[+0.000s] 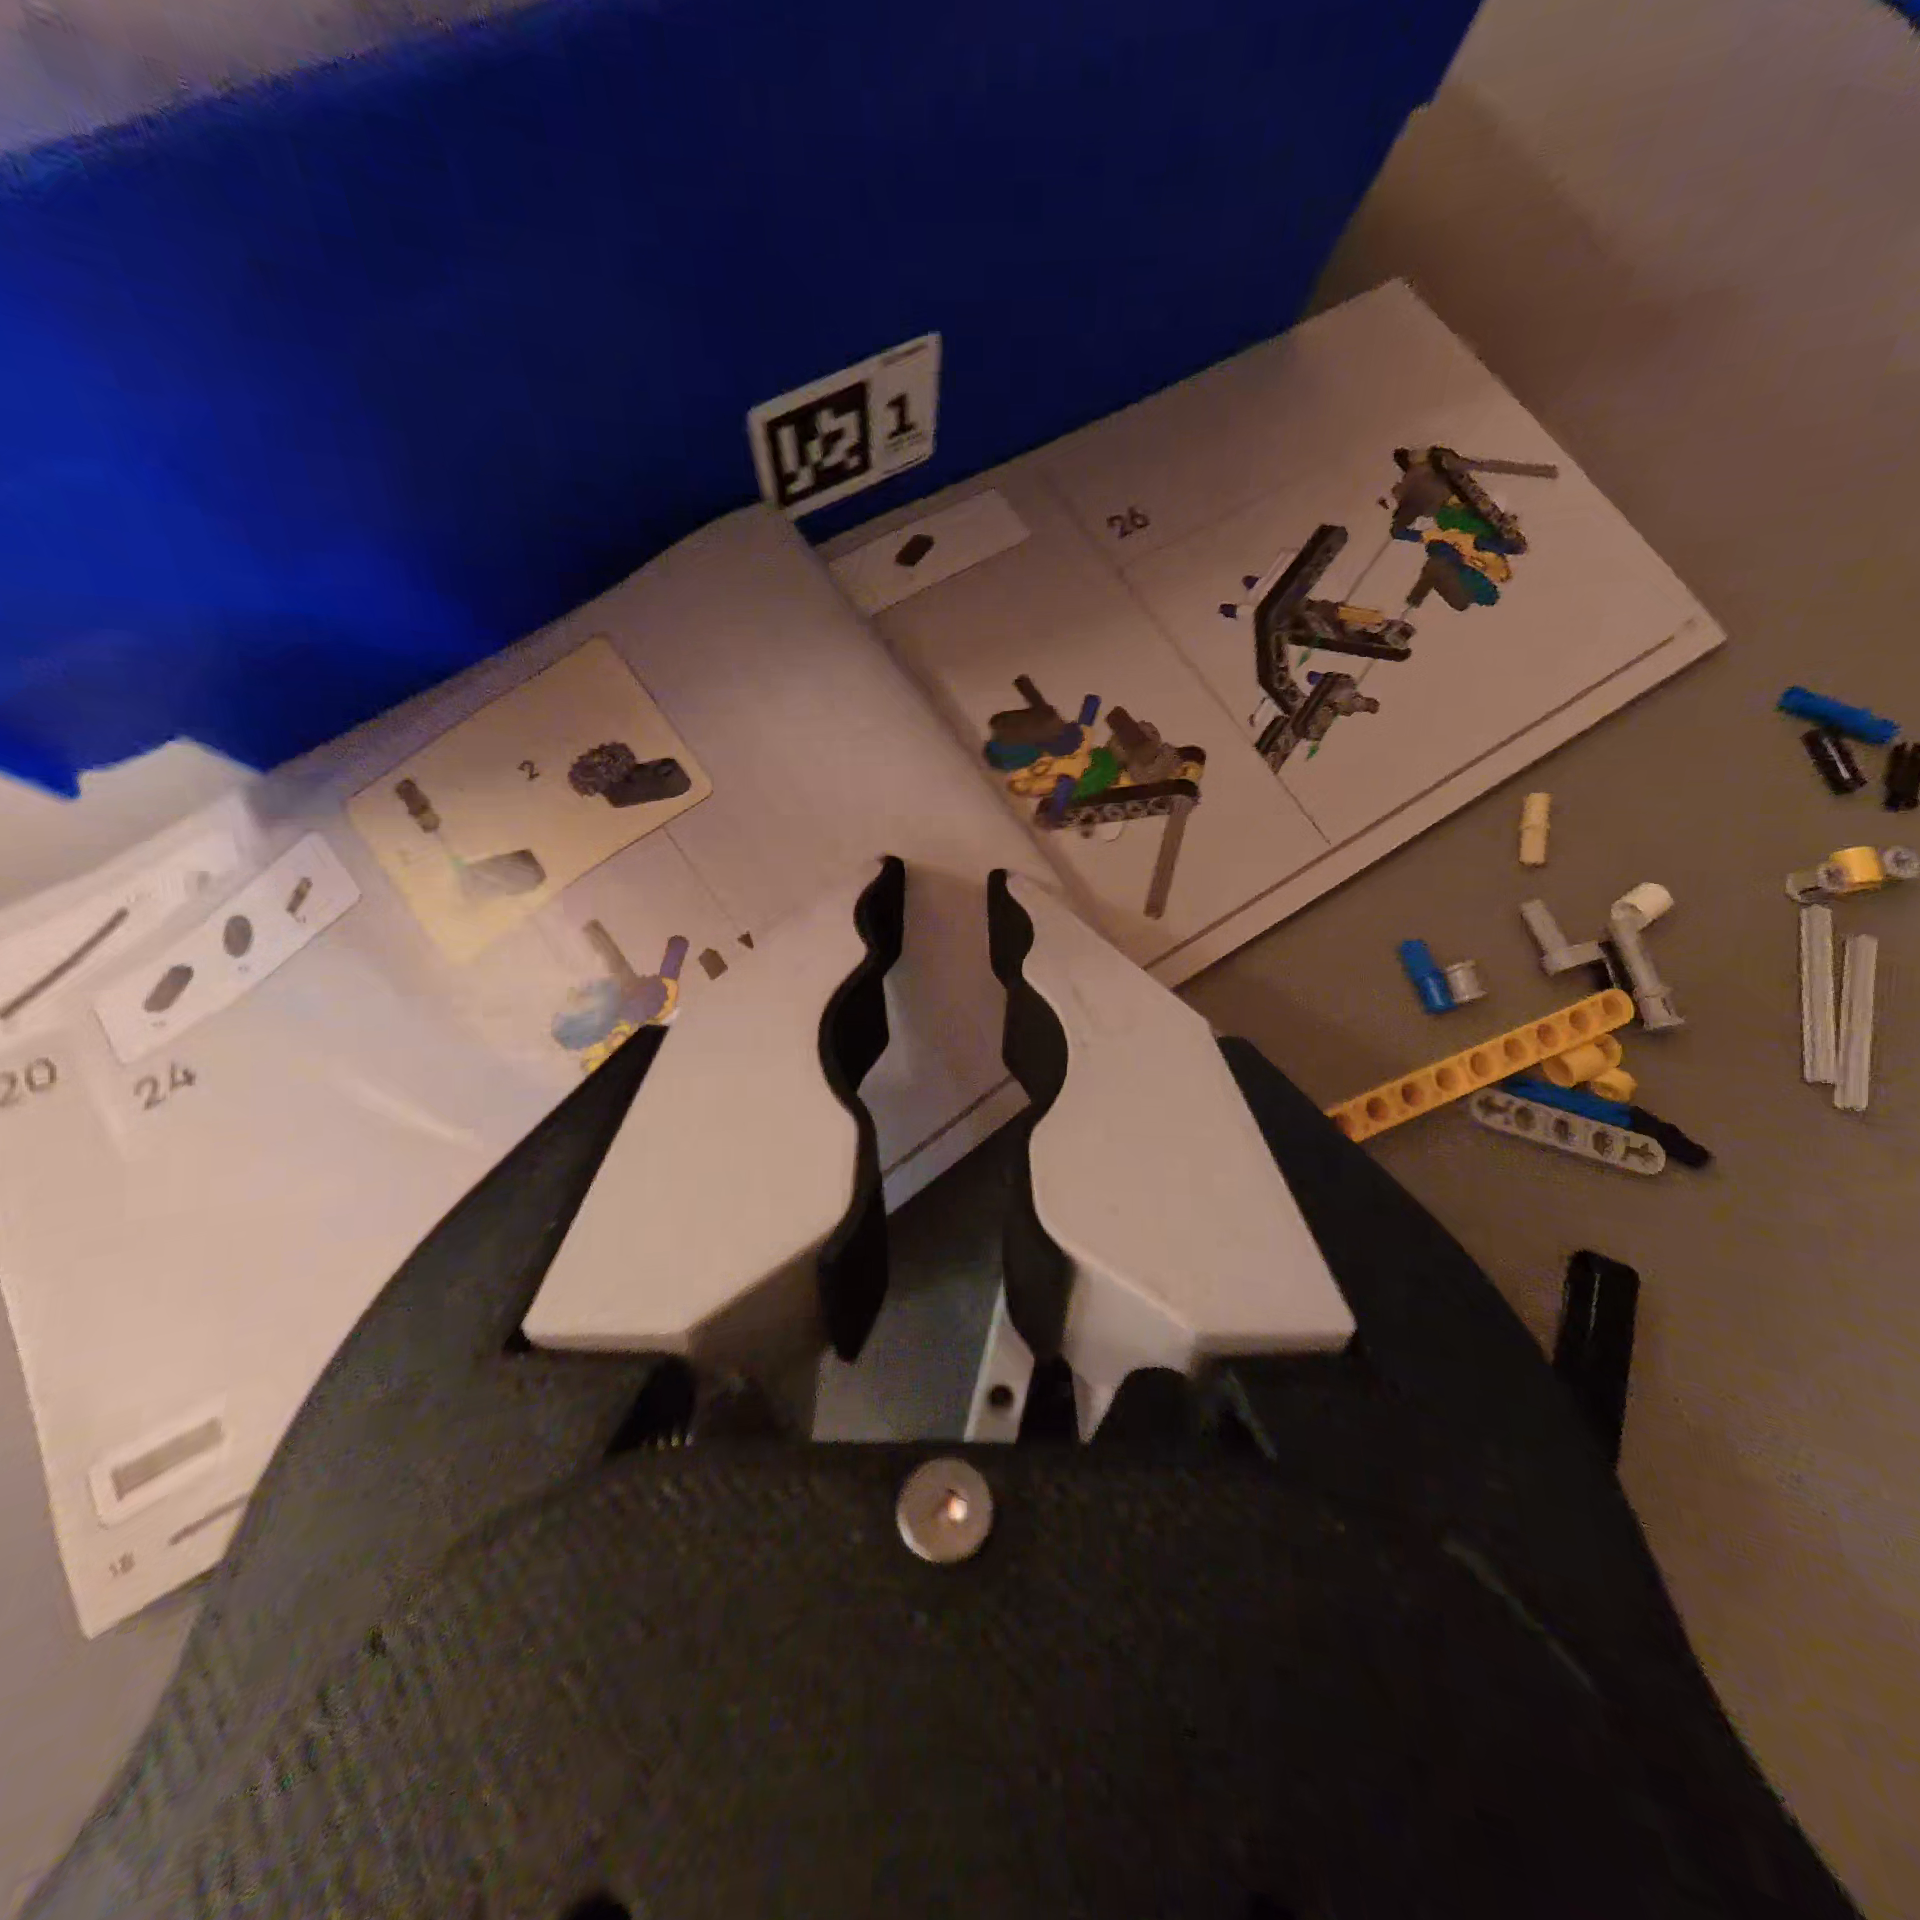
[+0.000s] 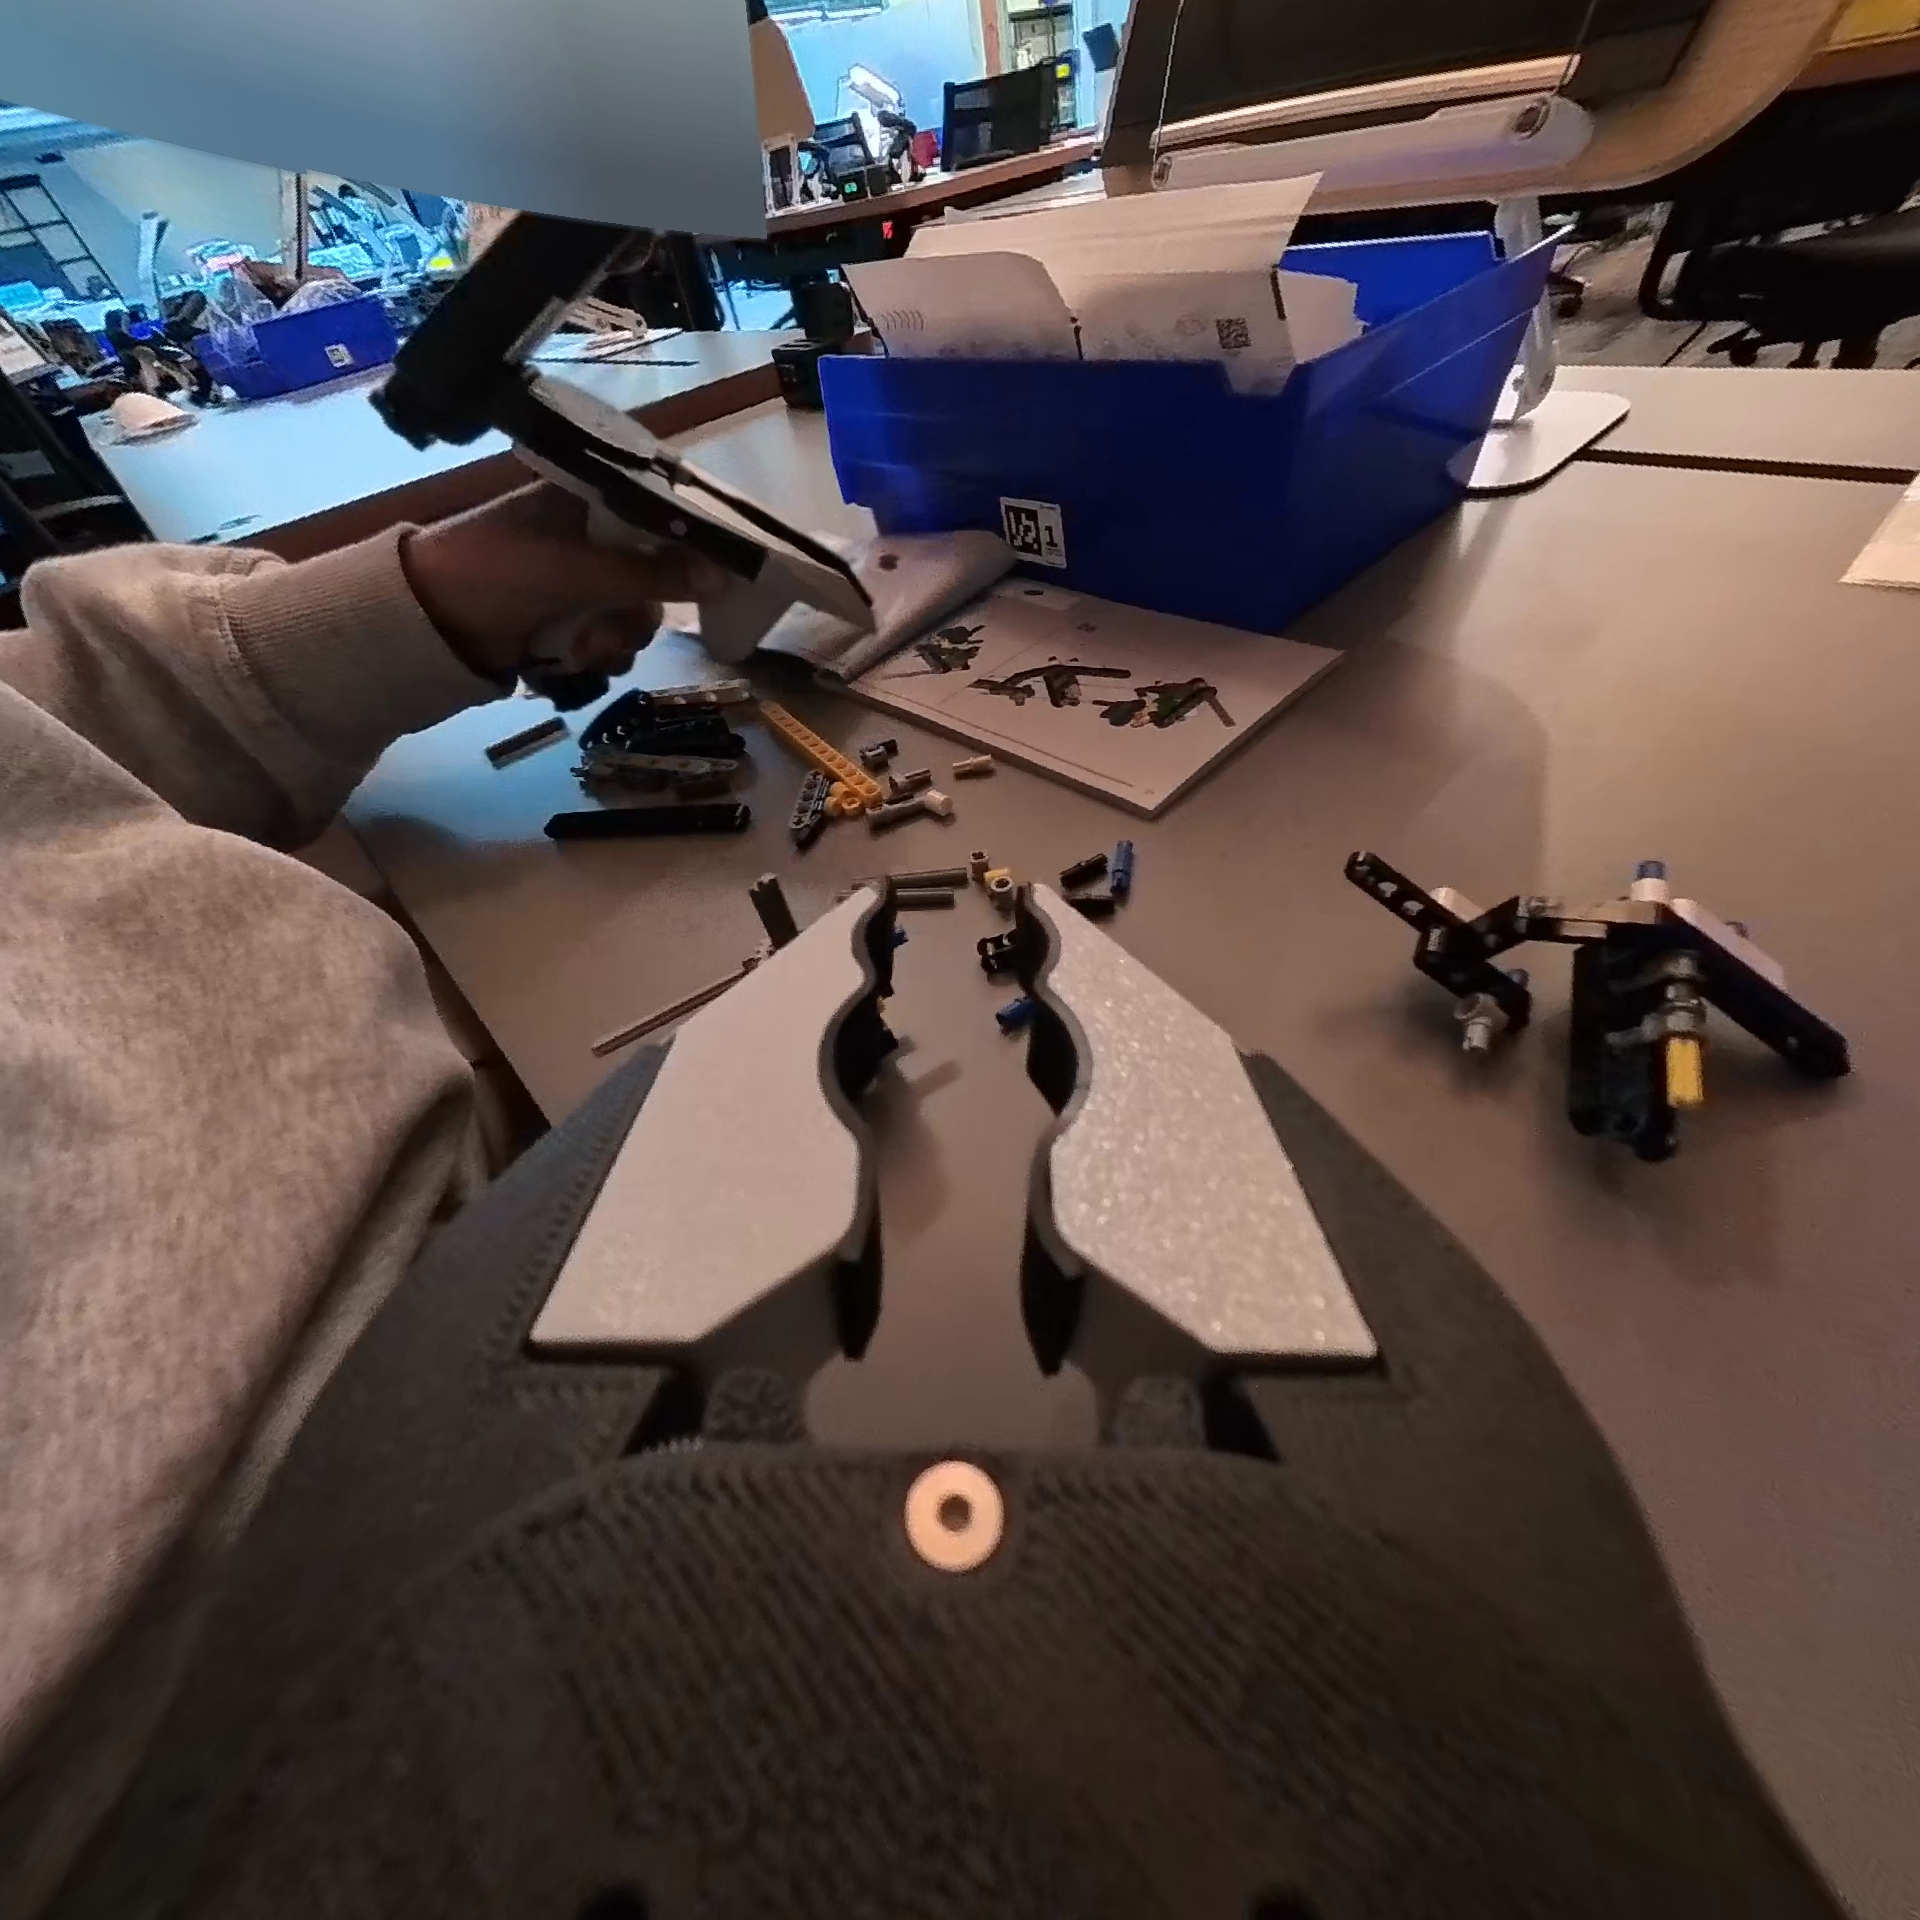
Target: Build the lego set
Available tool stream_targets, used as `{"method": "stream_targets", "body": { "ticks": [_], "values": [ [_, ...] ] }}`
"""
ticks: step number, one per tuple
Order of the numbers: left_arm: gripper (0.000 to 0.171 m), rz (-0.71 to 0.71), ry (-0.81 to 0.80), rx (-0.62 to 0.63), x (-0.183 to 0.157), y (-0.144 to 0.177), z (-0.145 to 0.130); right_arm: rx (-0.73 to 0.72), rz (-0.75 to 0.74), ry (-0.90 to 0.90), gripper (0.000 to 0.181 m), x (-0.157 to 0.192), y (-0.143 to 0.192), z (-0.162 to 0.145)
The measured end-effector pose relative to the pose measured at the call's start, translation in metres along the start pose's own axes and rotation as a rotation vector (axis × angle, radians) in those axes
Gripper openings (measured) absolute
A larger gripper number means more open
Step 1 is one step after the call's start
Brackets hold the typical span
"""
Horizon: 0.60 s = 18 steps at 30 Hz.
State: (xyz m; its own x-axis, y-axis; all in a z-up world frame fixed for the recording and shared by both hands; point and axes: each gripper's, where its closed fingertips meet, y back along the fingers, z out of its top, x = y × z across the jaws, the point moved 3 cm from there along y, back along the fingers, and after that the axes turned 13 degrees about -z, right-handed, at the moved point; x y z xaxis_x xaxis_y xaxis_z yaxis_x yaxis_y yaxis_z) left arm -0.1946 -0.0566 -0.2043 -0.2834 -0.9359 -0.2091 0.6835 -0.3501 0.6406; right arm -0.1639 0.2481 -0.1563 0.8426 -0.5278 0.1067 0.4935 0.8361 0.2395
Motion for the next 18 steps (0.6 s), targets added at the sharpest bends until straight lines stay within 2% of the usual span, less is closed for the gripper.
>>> {"method": "stream_targets", "body": {
  "ticks": [5,12,15,18],
  "values": [
    [0.015,0.026,0.074,-0.067,0.022,0.014,-0.007,0.031,-0.013,0.009,0.022,-0.005,-0.001,-0.003],
    [0.017,0.092,0.14,-0.036,0.047,0.029,-0.024,0.031,-0.078,-0.021,0.025,-0.023,0.003,-0.002],
    [0.016,0.019,0.208,-0.149,0.042,0.048,-0.011,0.0,-0.085,0.002,0.031,-0.023,0.006,0.002],
    [0.017,-0.062,0.18,-0.314,0.029,0.076,0.005,-0.022,-0.164,0.067,0.033,-0.029,0.007,0.005]
  ]
}}
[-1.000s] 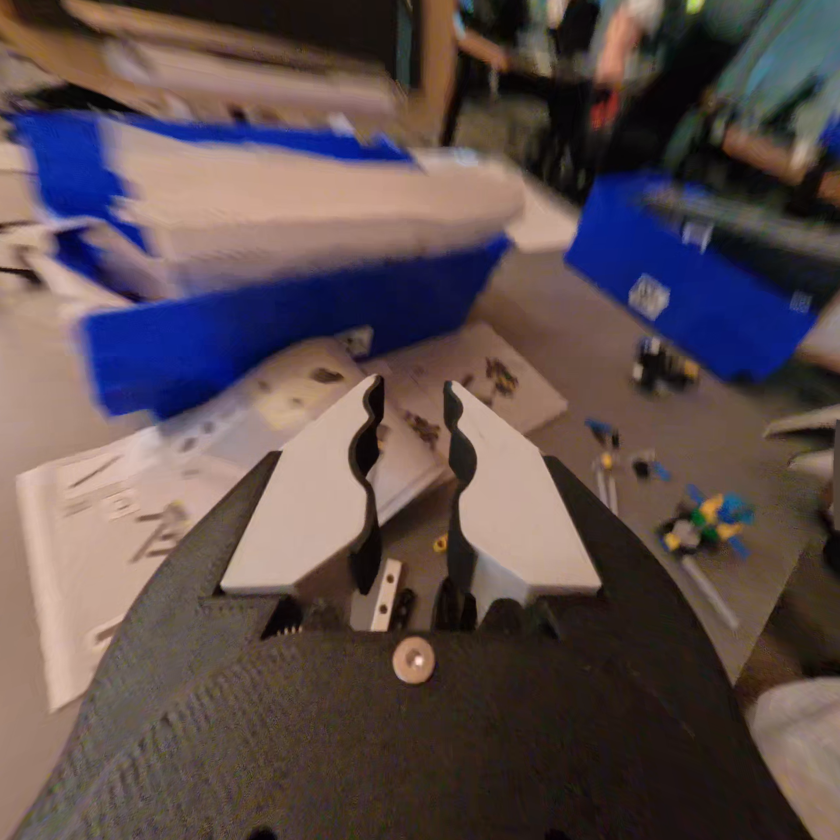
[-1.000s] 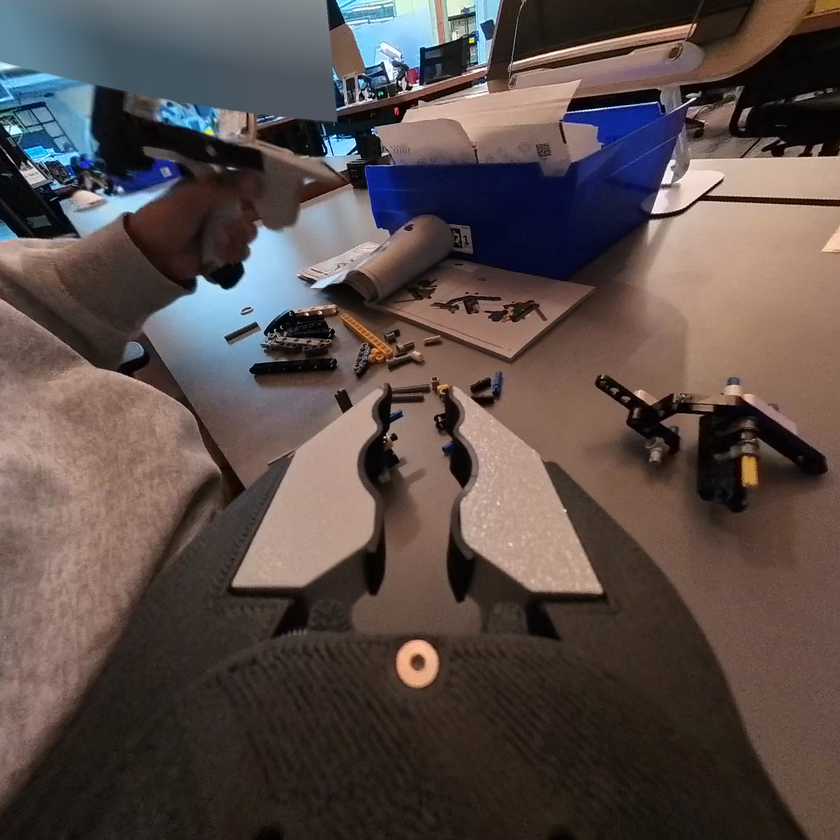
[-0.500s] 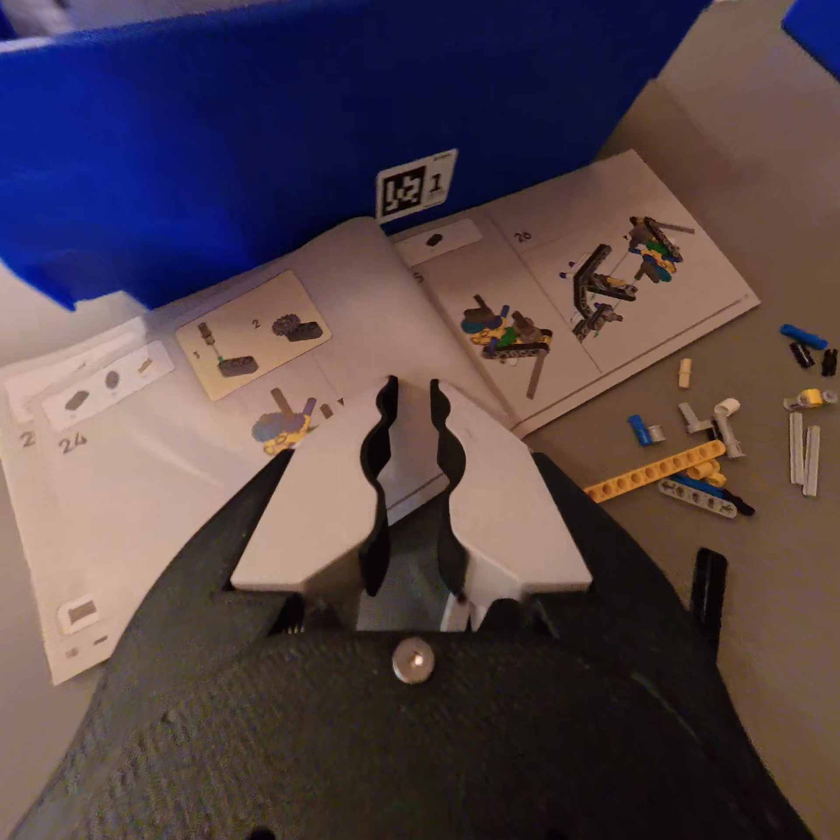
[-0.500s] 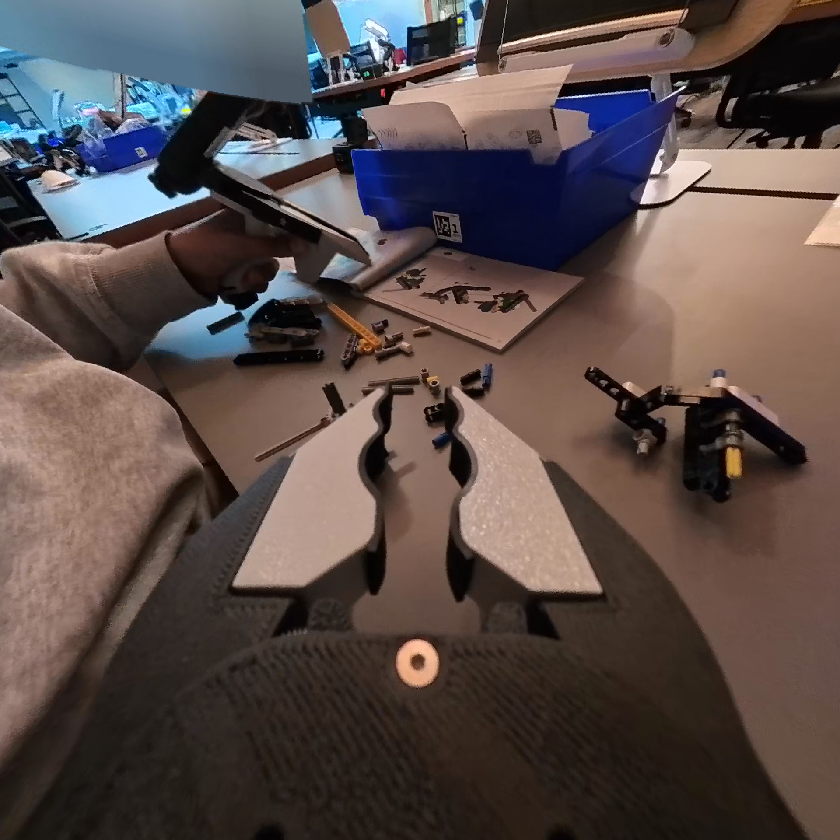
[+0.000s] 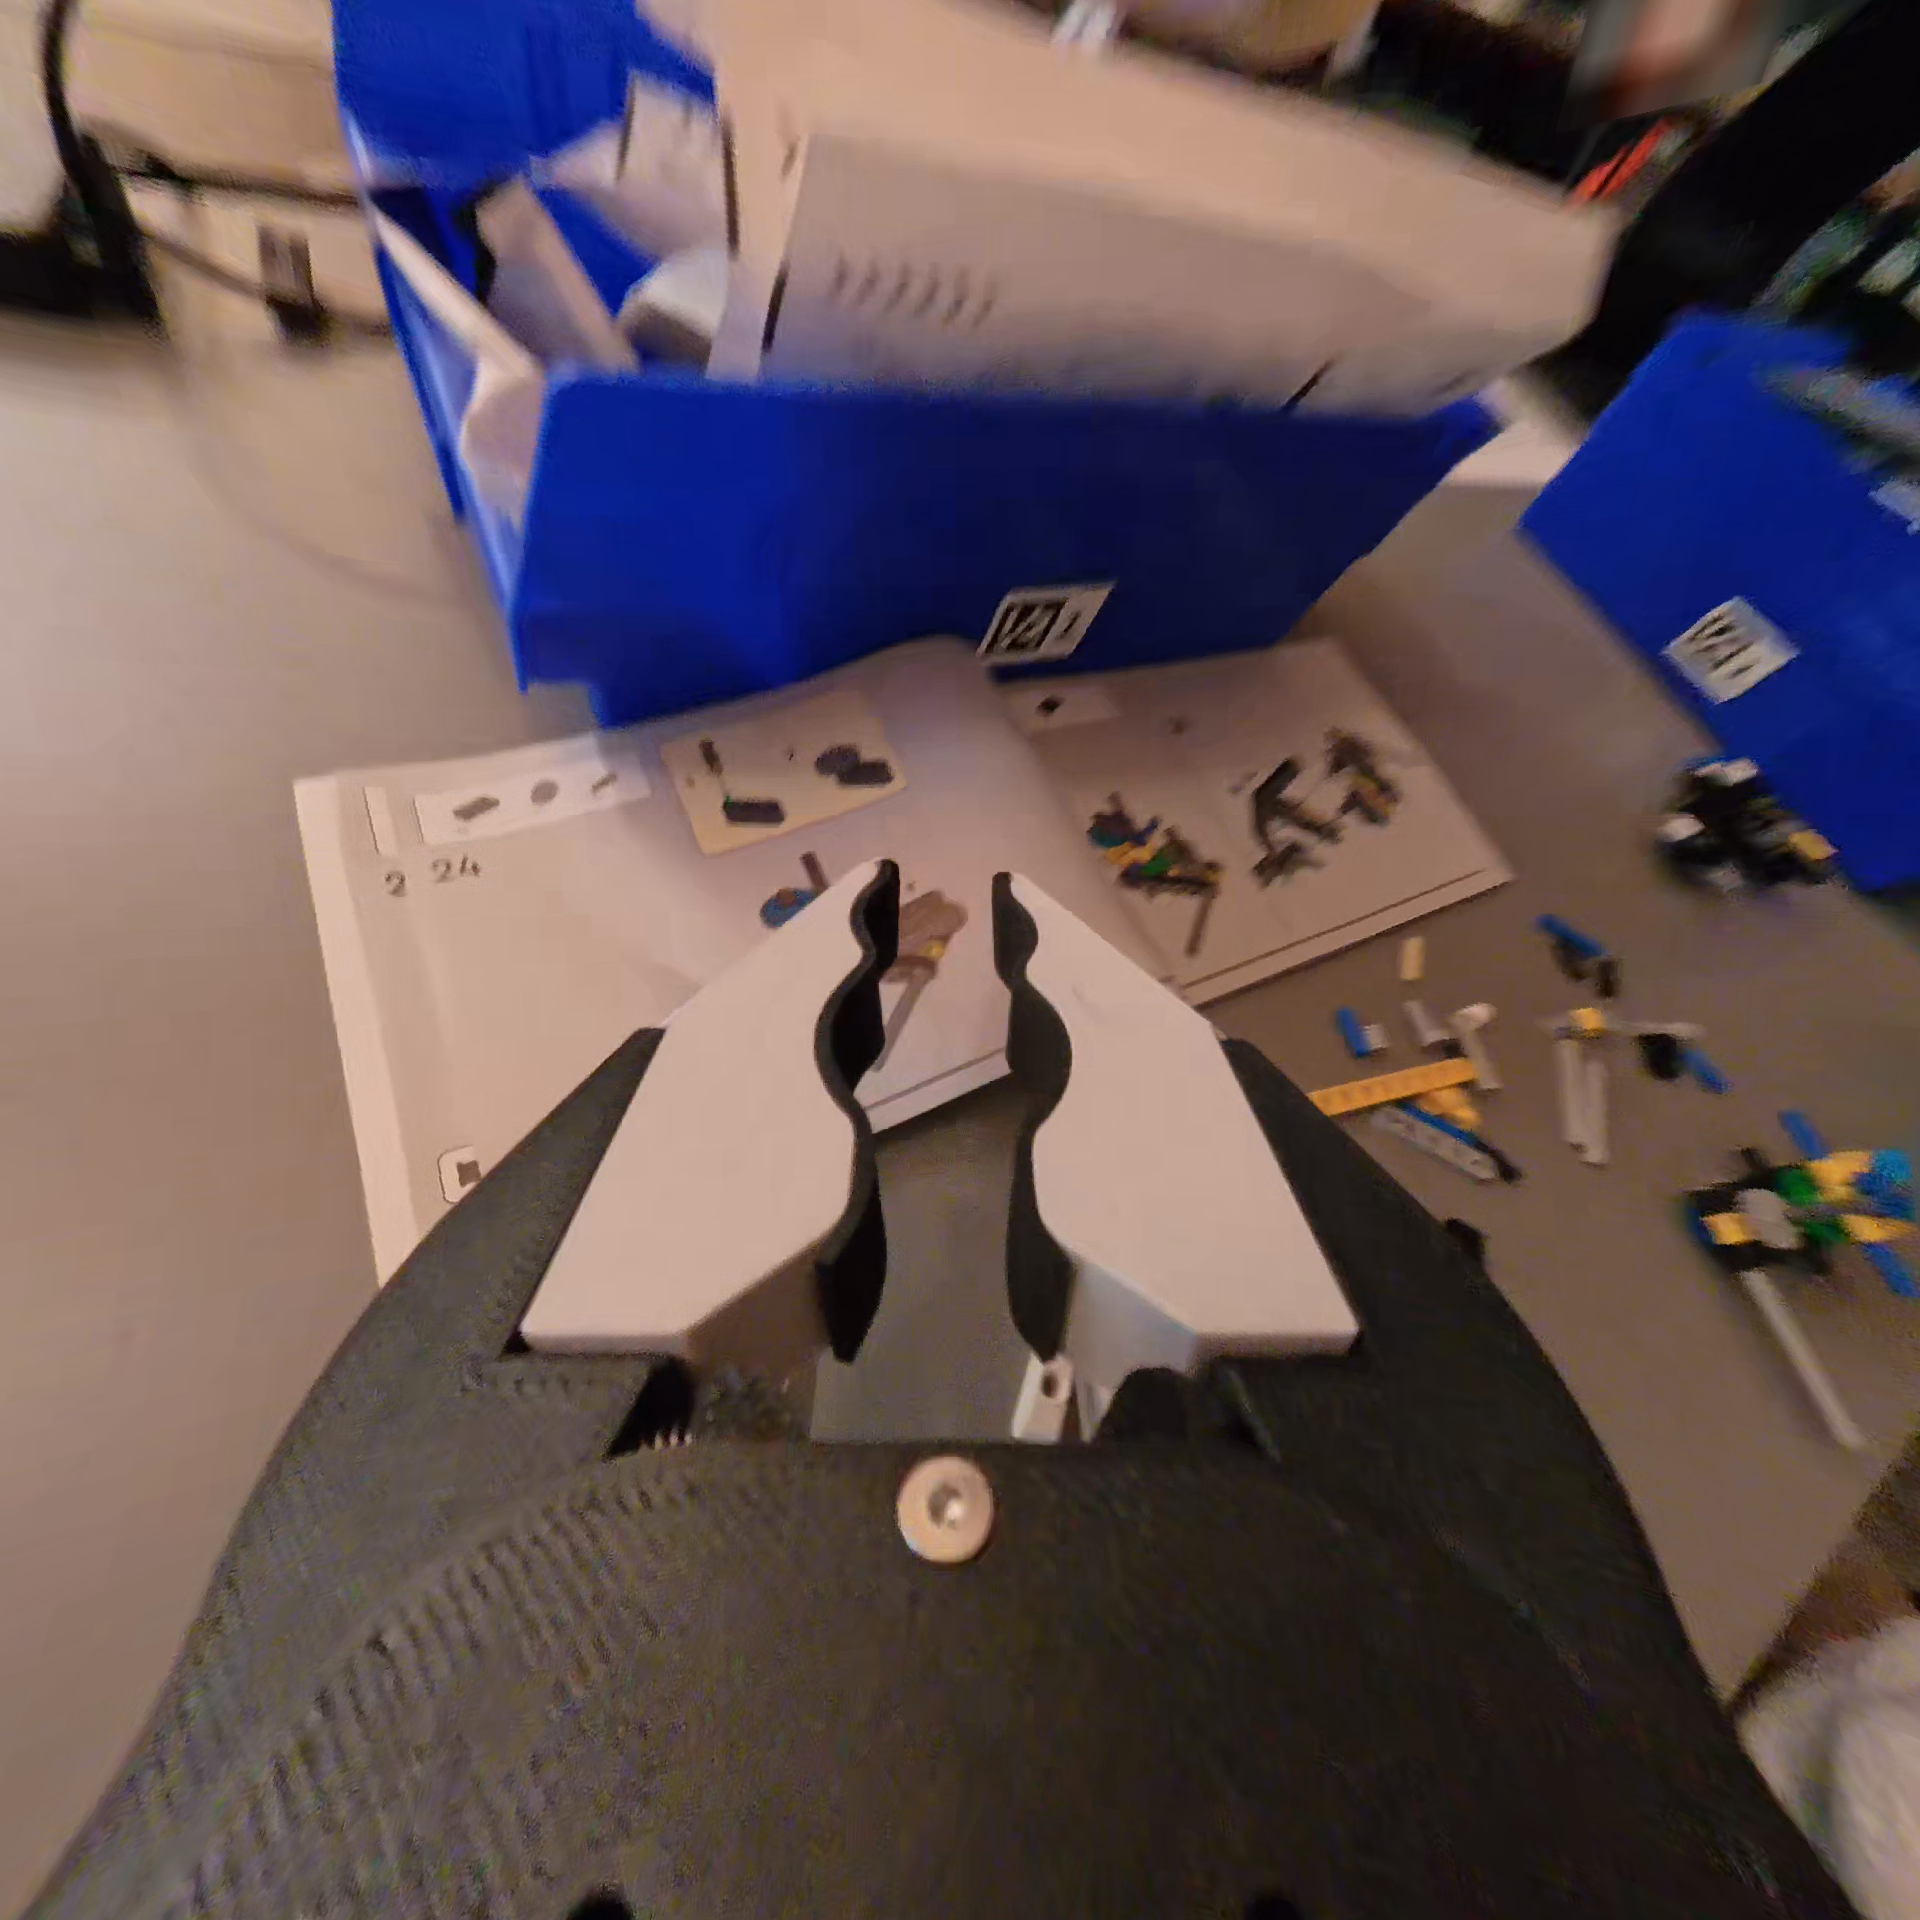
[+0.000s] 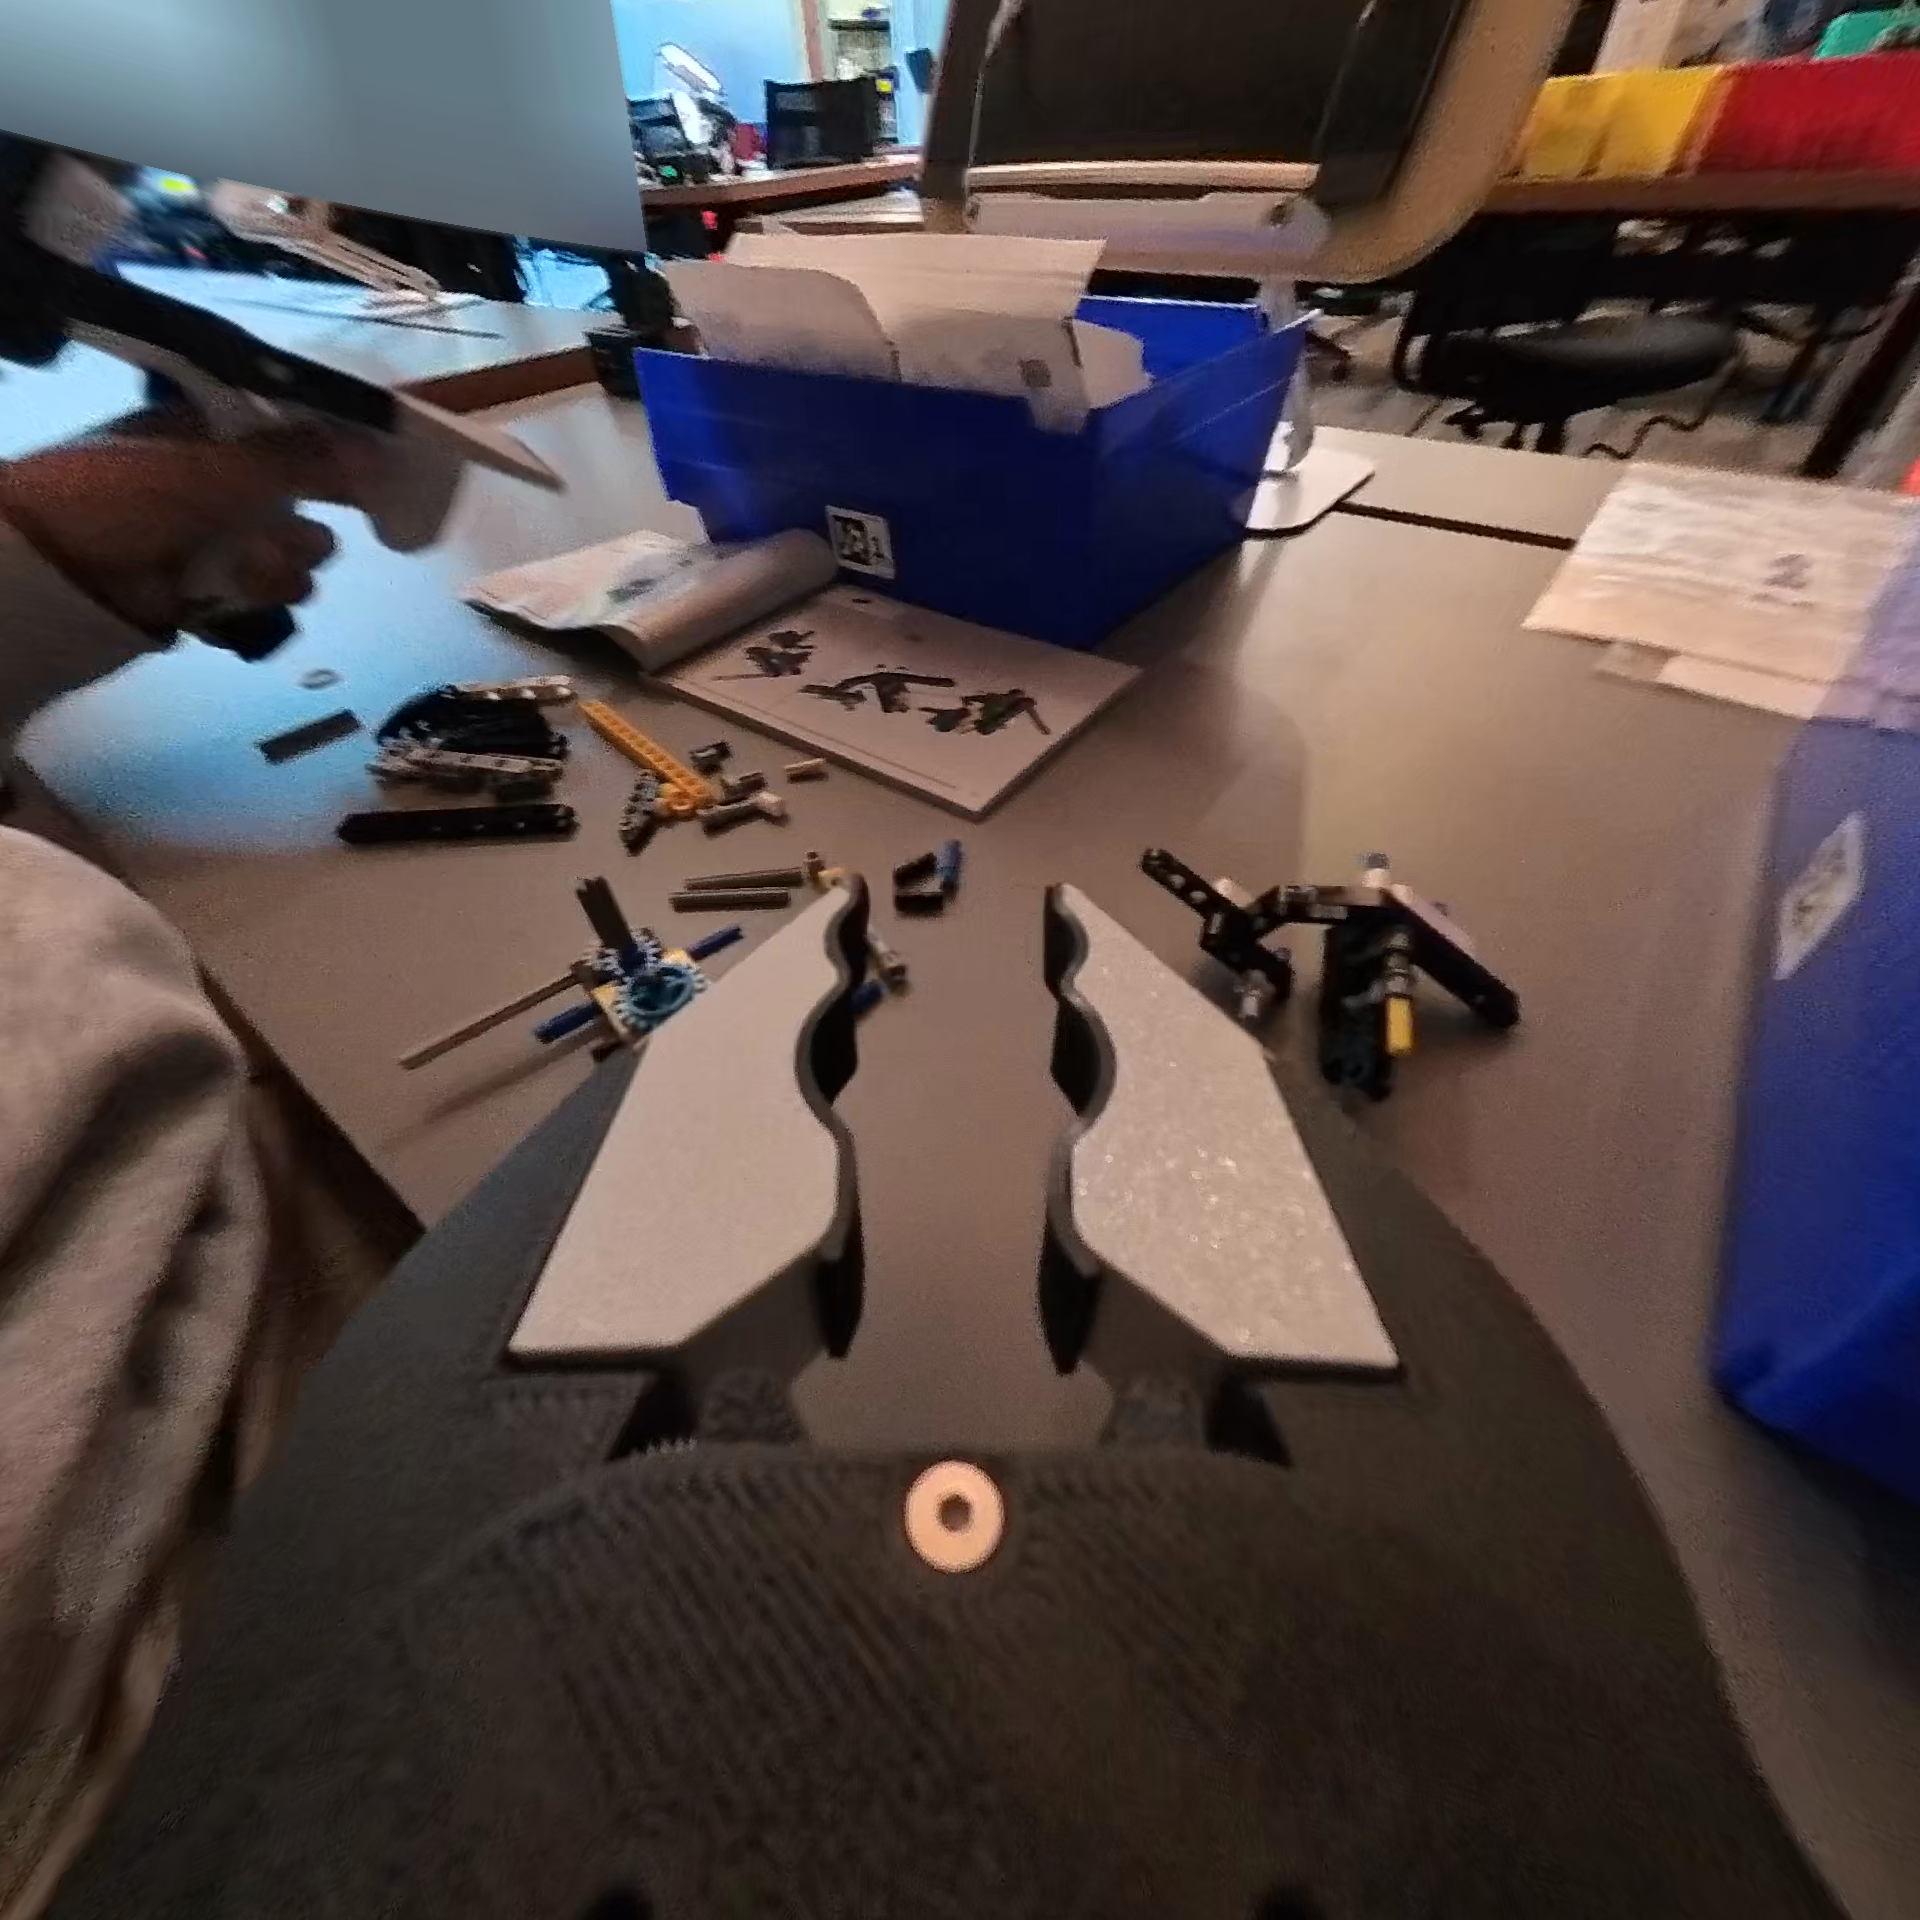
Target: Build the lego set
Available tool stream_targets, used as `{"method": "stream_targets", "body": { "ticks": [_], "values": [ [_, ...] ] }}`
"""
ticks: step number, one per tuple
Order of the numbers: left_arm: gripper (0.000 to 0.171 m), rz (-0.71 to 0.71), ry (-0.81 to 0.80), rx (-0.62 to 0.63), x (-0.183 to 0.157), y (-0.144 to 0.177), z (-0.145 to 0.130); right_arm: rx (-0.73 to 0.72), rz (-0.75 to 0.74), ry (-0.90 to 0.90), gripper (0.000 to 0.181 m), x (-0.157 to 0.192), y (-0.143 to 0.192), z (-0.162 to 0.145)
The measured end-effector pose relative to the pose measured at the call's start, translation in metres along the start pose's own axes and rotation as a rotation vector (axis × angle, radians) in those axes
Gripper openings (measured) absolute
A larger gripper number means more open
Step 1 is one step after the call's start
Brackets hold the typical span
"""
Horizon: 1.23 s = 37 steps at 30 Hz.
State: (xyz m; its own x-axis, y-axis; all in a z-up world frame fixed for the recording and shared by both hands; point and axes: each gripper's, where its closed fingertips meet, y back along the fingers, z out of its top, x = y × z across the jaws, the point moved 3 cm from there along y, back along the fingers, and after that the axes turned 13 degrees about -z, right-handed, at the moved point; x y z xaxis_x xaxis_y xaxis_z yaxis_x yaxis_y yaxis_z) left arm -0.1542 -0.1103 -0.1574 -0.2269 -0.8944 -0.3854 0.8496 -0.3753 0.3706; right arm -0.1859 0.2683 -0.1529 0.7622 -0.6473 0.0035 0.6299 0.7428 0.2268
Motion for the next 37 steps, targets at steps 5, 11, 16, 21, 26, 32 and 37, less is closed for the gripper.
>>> {"method": "stream_targets", "body": {
  "ticks": [5,11,16,21,26,32,37],
  "values": [
    [0.014,-0.236,-0.069,-0.248,-0.048,0.038,0.011,0.073,-0.077,0.042,0.035,-0.006,-0.007,-0.009],
    [0.0,-0.368,-0.078,-0.316,-0.075,0.053,-0.021,0.116,-0.119,0.032,0.013,-0.011,-0.012,-0.015],
    [0.0,-0.353,-0.08,-0.296,-0.068,0.052,-0.025,0.166,-0.165,0.048,0.015,-0.014,-0.017,-0.02],
    [0.0,-0.373,-0.086,-0.272,-0.071,0.05,-0.029,0.209,-0.185,0.045,0.018,-0.017,-0.02,-0.025],
    [0.0,-0.393,-0.099,-0.254,-0.075,0.049,-0.032,0.233,-0.231,-0.031,0.01,-0.029,-0.022,-0.026],
    [0.0,-0.378,-0.102,-0.239,-0.072,0.045,-0.035,0.302,-0.253,-0.094,0.01,-0.037,-0.026,-0.033],
    [0.0,-0.371,-0.113,-0.219,-0.074,0.041,-0.037,0.318,-0.251,-0.141,0.011,-0.041,-0.027,-0.035]
  ]
}}
